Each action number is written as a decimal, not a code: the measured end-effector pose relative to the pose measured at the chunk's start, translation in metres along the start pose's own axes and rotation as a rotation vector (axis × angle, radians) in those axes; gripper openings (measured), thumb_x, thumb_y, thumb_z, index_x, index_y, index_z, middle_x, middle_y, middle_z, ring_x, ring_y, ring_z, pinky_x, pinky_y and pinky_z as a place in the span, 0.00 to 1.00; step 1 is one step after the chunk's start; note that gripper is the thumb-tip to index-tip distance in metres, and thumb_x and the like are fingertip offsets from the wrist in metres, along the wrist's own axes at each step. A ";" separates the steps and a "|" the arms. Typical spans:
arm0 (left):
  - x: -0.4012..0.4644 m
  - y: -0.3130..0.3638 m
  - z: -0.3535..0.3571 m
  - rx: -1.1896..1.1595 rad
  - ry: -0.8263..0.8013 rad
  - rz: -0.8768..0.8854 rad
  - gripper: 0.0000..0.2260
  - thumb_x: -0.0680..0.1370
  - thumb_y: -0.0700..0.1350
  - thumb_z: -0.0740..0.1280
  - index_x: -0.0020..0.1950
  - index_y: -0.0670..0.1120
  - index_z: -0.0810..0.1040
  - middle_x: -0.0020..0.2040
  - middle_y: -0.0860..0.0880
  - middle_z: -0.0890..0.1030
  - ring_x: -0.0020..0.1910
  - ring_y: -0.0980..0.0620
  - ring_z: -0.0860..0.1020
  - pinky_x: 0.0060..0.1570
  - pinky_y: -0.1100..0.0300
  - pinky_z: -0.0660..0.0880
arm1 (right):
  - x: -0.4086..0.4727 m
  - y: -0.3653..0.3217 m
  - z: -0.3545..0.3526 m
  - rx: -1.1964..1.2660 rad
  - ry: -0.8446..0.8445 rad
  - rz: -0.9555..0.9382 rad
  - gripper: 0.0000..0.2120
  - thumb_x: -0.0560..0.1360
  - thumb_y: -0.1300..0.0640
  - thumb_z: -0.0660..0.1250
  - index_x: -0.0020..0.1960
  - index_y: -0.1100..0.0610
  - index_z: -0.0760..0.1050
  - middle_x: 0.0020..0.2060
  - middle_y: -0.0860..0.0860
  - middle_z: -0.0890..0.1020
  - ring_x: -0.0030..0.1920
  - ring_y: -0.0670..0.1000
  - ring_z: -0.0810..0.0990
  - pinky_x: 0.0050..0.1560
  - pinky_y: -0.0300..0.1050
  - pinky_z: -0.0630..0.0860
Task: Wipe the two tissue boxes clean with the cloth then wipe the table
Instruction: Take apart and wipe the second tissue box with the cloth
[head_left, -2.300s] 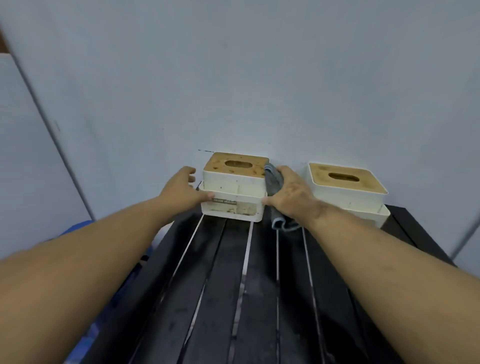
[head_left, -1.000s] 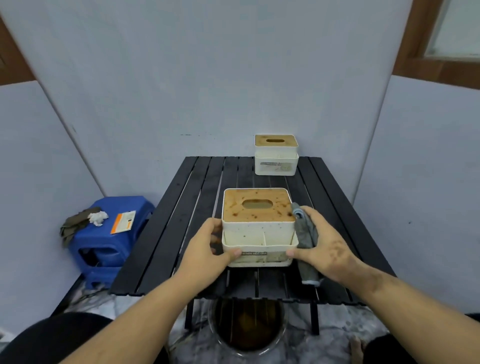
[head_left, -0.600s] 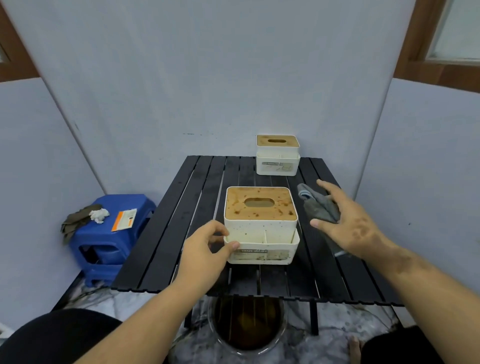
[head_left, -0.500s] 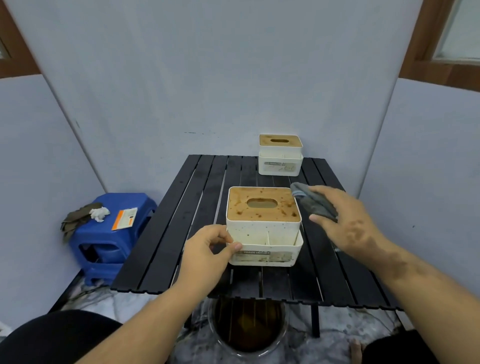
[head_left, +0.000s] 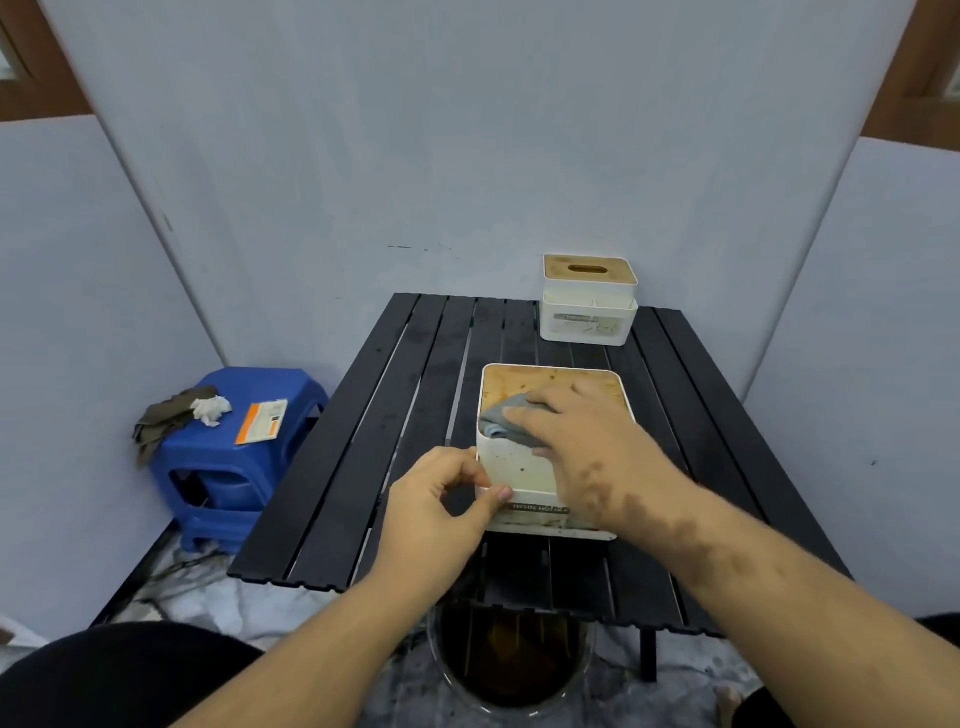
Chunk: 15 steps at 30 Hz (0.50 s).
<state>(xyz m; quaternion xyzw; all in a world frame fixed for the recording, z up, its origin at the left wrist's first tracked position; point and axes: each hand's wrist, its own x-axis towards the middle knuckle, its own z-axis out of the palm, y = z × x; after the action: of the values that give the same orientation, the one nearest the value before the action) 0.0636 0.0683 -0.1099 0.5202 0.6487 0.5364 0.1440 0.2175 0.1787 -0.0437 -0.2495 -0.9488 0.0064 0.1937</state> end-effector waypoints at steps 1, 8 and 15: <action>0.000 0.000 0.000 0.021 -0.006 0.008 0.10 0.72 0.44 0.78 0.39 0.51 0.78 0.48 0.56 0.83 0.55 0.61 0.80 0.50 0.62 0.79 | -0.001 0.008 -0.007 0.047 0.002 0.016 0.23 0.72 0.62 0.73 0.64 0.47 0.79 0.58 0.47 0.80 0.55 0.52 0.74 0.57 0.51 0.75; 0.004 -0.004 0.000 -0.001 -0.039 -0.040 0.09 0.72 0.46 0.79 0.40 0.51 0.79 0.49 0.58 0.83 0.58 0.61 0.80 0.51 0.59 0.81 | -0.021 0.053 -0.037 0.064 -0.089 0.234 0.19 0.77 0.62 0.68 0.62 0.42 0.80 0.59 0.40 0.76 0.56 0.49 0.69 0.62 0.48 0.70; 0.005 -0.004 0.000 -0.085 -0.030 -0.054 0.10 0.71 0.43 0.80 0.39 0.51 0.79 0.47 0.55 0.84 0.55 0.61 0.82 0.55 0.53 0.81 | 0.018 0.008 -0.007 -0.050 0.013 -0.026 0.23 0.71 0.64 0.71 0.60 0.41 0.81 0.54 0.47 0.81 0.47 0.54 0.72 0.45 0.52 0.74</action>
<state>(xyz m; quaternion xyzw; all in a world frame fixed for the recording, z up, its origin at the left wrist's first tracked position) 0.0593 0.0728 -0.1110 0.5039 0.6371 0.5515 0.1899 0.2096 0.1934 -0.0316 -0.2421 -0.9505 -0.0214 0.1937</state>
